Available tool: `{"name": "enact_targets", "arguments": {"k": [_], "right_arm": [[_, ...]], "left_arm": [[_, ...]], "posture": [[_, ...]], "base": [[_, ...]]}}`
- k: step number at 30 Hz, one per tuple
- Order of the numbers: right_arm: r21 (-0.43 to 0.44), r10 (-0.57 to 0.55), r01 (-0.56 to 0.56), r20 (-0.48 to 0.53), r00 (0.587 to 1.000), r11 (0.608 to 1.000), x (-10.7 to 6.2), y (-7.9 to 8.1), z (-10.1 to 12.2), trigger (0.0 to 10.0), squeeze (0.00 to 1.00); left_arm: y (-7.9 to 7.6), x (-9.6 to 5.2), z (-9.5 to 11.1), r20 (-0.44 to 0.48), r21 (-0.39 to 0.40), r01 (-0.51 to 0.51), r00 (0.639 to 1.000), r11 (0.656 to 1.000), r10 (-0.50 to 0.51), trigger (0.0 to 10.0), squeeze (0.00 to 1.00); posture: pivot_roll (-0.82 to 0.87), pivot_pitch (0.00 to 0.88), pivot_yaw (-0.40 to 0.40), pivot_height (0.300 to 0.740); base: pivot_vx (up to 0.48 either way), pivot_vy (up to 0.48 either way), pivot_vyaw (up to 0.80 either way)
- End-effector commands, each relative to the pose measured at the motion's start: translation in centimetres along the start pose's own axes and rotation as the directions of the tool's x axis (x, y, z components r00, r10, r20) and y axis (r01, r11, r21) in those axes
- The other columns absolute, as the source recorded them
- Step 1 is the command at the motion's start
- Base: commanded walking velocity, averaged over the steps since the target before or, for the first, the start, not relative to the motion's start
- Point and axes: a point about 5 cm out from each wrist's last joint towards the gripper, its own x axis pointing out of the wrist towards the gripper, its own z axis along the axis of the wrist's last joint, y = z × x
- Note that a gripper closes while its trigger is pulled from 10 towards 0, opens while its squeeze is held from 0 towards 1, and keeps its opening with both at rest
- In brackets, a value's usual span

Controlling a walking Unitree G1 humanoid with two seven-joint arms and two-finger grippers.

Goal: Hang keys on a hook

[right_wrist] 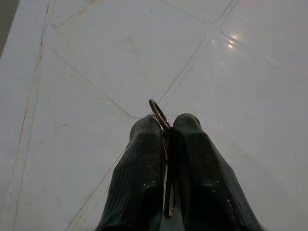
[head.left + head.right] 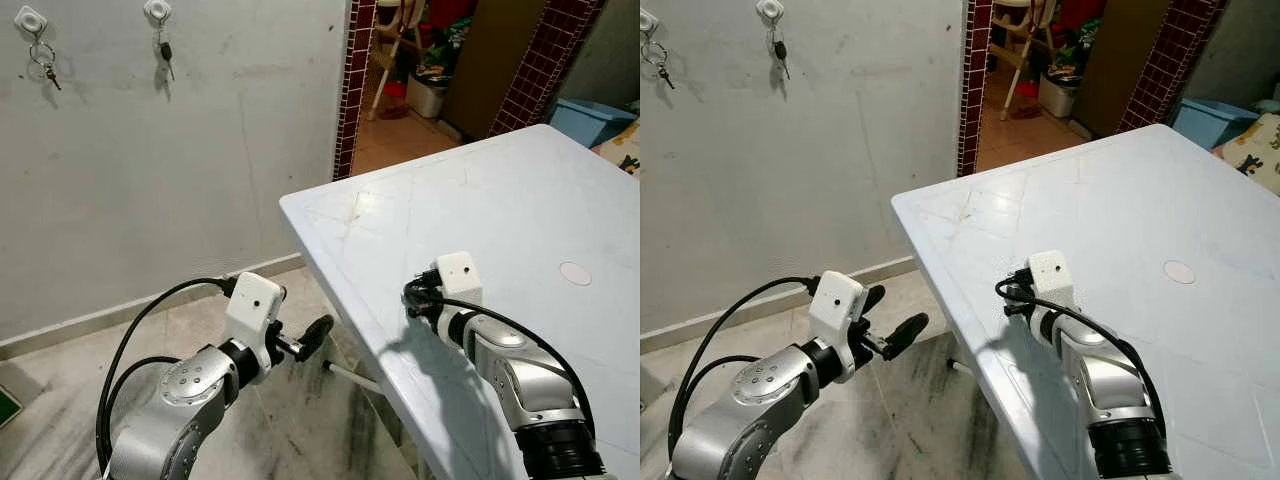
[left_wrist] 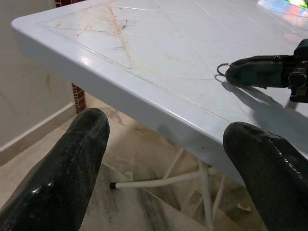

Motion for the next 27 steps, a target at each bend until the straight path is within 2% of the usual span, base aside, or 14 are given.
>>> {"name": "enact_targets", "arguments": {"k": [1, 14, 17, 18, 19, 21, 22, 23, 24, 25, 26, 27], "right_arm": [[-0.006, -0.014, 0.014, 0.004, 1.0, 1.0, 0.0, -0.3, 0.2, 0.0, 0.0], [-0.019, -0.024, 0.025, 0.052, 0.998, 1.0, 0.1, -0.4, 1.2, 0.0, 0.0], [0.025, -0.016, 0.012, 0.181, 0.983, 1.0, -0.1, -0.2, 3.4, 0.0, 0.0], [0.055, 0.0, -0.013, 0.235, 0.972, 0.998, -0.3, 0.1, 4.3, 0.0, 0.0], [0.096, 0.032, -0.065, 0.314, 0.949, 0.993, -0.6, 0.6, 5.9, 0.0, 0.0], [0.093, 0.055, -0.092, 0.341, 0.938, 0.991, -0.8, 1.1, 6.6, 0.0, 0.0], [0.07, 0.081, -0.115, 0.37, 0.925, 0.991, -1.0, 1.8, 7.3, 1.6, 0.0], [0.07, 0.081, -0.115, 0.37, 0.925, 0.991, -1.0, 1.8, 7.3, 1.6, 0.0], [0.055, 0.104, -0.136, 0.385, 0.917, 0.989, -1.2, 2.5, 7.7, 4.4, 0.0], [0.051, 0.112, -0.143, 0.394, 0.912, 0.988, -1.3, 2.9, 7.9, 7.8, 0.0], [0.051, 0.112, -0.143, 0.394, 0.912, 0.988, -1.3, 2.9, 7.9, 7.8, 0.0], [0.059, 0.113, -0.15, 0.406, 0.907, 0.987, -1.4, 3.3, 8.1, 10.0, 0.0]], "left_arm": [[0.0, 0.0, -0.1, -0.002, 0.002, -0.009, 1.0, 1.0, 0.009, 10.0, 0.0], [0.6, -0.1, 0.1, 0.015, 0.007, -0.057, 0.998, 0.998, 0.057, 10.0, 0.0], [1.9, -0.1, 1.0, 0.077, 0.024, -0.184, 0.98, 0.983, 0.181, 10.0, 0.0], [2.7, -0.2, 1.4, 0.107, 0.019, -0.248, 0.964, 0.968, 0.245, 10.0, 0.0], [3.9, -0.4, 2.1, 0.154, 0.005, -0.359, 0.922, 0.933, 0.354, 10.0, 0.0], [4.5, -0.7, 2.4, 0.177, -0.006, -0.407, 0.899, 0.913, 0.401, 10.0, 0.0], [5.2, -1.0, 2.8, 0.203, -0.008, -0.468, 0.865, 0.884, 0.459, 10.0, 0.0], [5.2, -1.0, 2.8, 0.203, -0.008, -0.468, 0.865, 0.884, 0.459, 10.0, 0.0], [5.7, -1.4, 3.1, 0.22, -0.016, -0.519, 0.832, 0.855, 0.509, 10.0, 0.0], [5.9, -1.6, 3.2, 0.226, -0.02, -0.543, 0.816, 0.84, 0.532, 10.0, 0.0], [5.9, -1.6, 3.2, 0.226, -0.02, -0.543, 0.816, 0.84, 0.532, 10.0, 0.0], [6.1, -1.8, 3.3, 0.235, -0.019, -0.565, 0.8, 0.825, 0.553, 10.0, 0.0]], "posture": [[0.06, 0.031, -0.037, 0.74], [0.07, 0.043, -0.048, 0.74], [0.07, 0.049, -0.049, 0.74], [0.07, 0.049, -0.049, 0.74], [0.07, 0.047, -0.049, 0.74], [0.07, 0.047, -0.047, 0.74], [0.07, 0.047, -0.047, 0.74], [0.07, 0.047, -0.047, 0.74], [0.07, 0.045, -0.046, 0.74], [0.07, 0.045, -0.046, 0.74], [0.07, 0.045, -0.046, 0.74], [0.08, 0.046, -0.043, 0.74]], "base": [[0.0, 0.0, 0.0], [0.0, 0.0, 0.0], [0.0, 0.0, 0.0], [0.0, 0.0, 0.0], [0.0, 0.0, 0.0], [0.0, 0.0, 0.0], [0.0, 0.0, 0.0], [0.0, 0.0, 0.0], [0.0, 0.0, 0.0], [0.0, 0.0, 0.0], [0.0, 0.0, 0.0], [0.0, 0.0, 0.0]]}}
